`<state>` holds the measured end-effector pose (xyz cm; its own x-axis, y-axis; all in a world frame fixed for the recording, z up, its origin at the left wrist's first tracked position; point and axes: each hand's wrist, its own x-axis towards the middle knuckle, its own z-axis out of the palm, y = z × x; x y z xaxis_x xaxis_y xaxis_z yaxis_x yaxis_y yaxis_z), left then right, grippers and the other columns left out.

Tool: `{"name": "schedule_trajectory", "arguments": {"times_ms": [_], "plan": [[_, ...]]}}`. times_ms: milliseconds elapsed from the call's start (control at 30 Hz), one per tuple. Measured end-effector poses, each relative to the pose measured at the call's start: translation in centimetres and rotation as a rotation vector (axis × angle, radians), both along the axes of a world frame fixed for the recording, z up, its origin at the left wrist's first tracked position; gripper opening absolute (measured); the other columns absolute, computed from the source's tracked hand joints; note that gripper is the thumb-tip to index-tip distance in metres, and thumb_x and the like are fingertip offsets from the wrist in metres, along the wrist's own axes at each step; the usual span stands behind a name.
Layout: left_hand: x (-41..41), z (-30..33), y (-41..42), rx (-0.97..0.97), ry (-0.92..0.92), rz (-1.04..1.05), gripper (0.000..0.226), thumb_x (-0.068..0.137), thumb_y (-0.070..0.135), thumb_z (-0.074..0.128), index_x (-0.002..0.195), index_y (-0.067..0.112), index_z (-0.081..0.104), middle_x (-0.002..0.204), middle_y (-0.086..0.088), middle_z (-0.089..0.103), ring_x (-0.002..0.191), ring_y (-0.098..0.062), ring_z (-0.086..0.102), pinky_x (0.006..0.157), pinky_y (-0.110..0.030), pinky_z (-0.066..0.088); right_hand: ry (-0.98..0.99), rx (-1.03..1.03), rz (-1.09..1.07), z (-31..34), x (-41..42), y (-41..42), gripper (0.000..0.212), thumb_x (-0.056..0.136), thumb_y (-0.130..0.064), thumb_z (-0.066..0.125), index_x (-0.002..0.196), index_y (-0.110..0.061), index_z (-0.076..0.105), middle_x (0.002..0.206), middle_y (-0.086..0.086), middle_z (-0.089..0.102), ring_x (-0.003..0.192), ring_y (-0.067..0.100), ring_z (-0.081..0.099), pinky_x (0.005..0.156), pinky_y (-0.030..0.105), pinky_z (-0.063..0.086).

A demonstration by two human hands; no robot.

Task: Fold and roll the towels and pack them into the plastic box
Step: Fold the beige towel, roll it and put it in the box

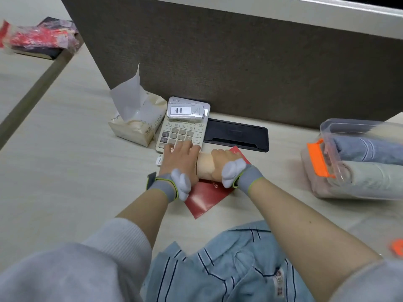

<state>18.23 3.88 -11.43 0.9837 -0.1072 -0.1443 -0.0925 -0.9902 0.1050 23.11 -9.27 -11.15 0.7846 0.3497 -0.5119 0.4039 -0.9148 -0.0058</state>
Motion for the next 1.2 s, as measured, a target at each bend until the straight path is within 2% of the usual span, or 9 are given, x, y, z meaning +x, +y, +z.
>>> {"name": "schedule_trajectory", "arguments": {"times_ms": [133, 267, 400, 533, 667, 833, 933, 1100, 1200], "plan": [[-0.8, -1.6, -0.5, 0.048, 0.089, -0.007, 0.079, 0.066, 0.017, 0.058, 0.139, 0.023, 0.027, 0.134, 0.001, 0.034, 0.129, -0.023, 0.031, 0.110, -0.045, 0.016, -0.051, 0.070, -0.016, -1.2, -0.2, -0.7, 0.067, 0.069, -0.024, 0.070, 0.128, -0.021, 0.038, 0.130, 0.000, 0.043, 0.122, 0.022, 0.043, 0.096, 0.035, 0.034], [0.6, -1.1, -0.9, 0.085, 0.116, 0.002, 0.063, 0.069, 0.014, 0.057, 0.128, 0.021, 0.037, 0.127, -0.002, 0.041, 0.122, -0.025, 0.038, 0.101, -0.040, 0.028, -0.018, 0.070, -0.027, -1.9, -0.9, -1.2, 0.080, 0.063, -0.020, 0.071, 0.132, -0.024, 0.031, 0.128, -0.002, 0.042, 0.121, 0.024, 0.042, 0.096, 0.040, 0.034], [0.6, 1.0, -0.5, 0.134, 0.061, 0.014, 0.046, 0.076, 0.016, 0.056, 0.120, 0.020, 0.043, 0.123, -0.002, 0.047, 0.119, -0.025, 0.042, 0.096, -0.040, 0.032, -0.149, 0.086, 0.028, 0.3, -0.8, -0.6, 0.056, 0.070, -0.015, 0.063, 0.123, -0.018, 0.041, 0.123, 0.002, 0.050, 0.116, 0.025, 0.047, 0.097, 0.041, 0.032], [0.0, 3.8, -0.4, 0.112, -0.085, 0.012, 0.041, 0.079, 0.038, 0.061, 0.114, 0.023, 0.045, 0.116, 0.002, 0.050, 0.112, -0.023, 0.045, 0.092, -0.039, 0.032, -0.277, 0.144, 0.023, 4.0, -1.8, -0.9, 0.045, 0.072, -0.011, 0.059, 0.115, -0.017, 0.045, 0.115, 0.002, 0.053, 0.108, 0.025, 0.050, 0.088, 0.037, 0.031], [-0.8, 7.6, -2.3, 0.105, -0.125, -0.052, 0.046, 0.077, 0.019, 0.056, 0.121, 0.021, 0.043, 0.119, -0.001, 0.047, 0.114, -0.024, 0.043, 0.092, -0.038, 0.032, -0.396, 0.141, -0.006, 7.2, -3.0, -3.0, 0.046, 0.066, -0.010, 0.064, 0.107, -0.019, 0.045, 0.107, -0.001, 0.054, 0.102, 0.023, 0.051, 0.077, 0.034, 0.025], [-1.5, 11.6, -7.6, 0.090, -0.256, -0.187, 0.050, 0.076, 0.012, 0.054, 0.124, 0.022, 0.042, 0.119, 0.000, 0.048, 0.112, -0.024, 0.044, 0.087, -0.036, 0.032, -0.531, 0.111, -0.109, 11.6, -5.4, -8.9, 0.038, 0.073, -0.012, 0.056, 0.109, -0.021, 0.047, 0.112, 0.000, 0.057, 0.107, 0.024, 0.053, 0.082, 0.037, 0.032], [-1.3, 13.2, -12.3, 0.067, -0.333, -0.279, 0.051, 0.076, 0.012, 0.056, 0.124, 0.022, 0.042, 0.116, 0.001, 0.048, 0.108, -0.024, 0.046, 0.078, -0.033, 0.027, -0.599, 0.067, -0.176, 13.2, -6.6, -13.8, 0.040, 0.076, -0.010, 0.053, 0.114, -0.019, 0.045, 0.114, 0.001, 0.055, 0.109, 0.025, 0.051, 0.087, 0.040, 0.033], [-0.4, 14.2, -19.5, 0.061, -0.354, -0.353, 0.054, 0.075, 0.012, 0.058, 0.125, 0.022, 0.040, 0.117, 0.001, 0.047, 0.107, -0.024, 0.045, 0.076, -0.032, 0.023, -0.683, -0.024, -0.205, 14.0, -6.2, -21.5, 0.055, 0.066, -0.020, 0.068, 0.115, -0.022, 0.044, 0.112, -0.002, 0.055, 0.105, 0.023, 0.053, 0.083, 0.038, 0.032], [0.6, 13.9, -23.8, 0.051, -0.354, -0.384, 0.056, 0.074, 0.014, 0.057, 0.126, 0.023, 0.039, 0.117, 0.001, 0.046, 0.106, -0.024, 0.044, 0.077, -0.032, 0.025, -0.644, -0.047, -0.229, 14.0, -5.3, -26.0, 0.052, 0.068, -0.018, 0.068, 0.114, -0.023, 0.043, 0.114, -0.002, 0.053, 0.109, 0.023, 0.051, 0.086, 0.039, 0.032]]}}
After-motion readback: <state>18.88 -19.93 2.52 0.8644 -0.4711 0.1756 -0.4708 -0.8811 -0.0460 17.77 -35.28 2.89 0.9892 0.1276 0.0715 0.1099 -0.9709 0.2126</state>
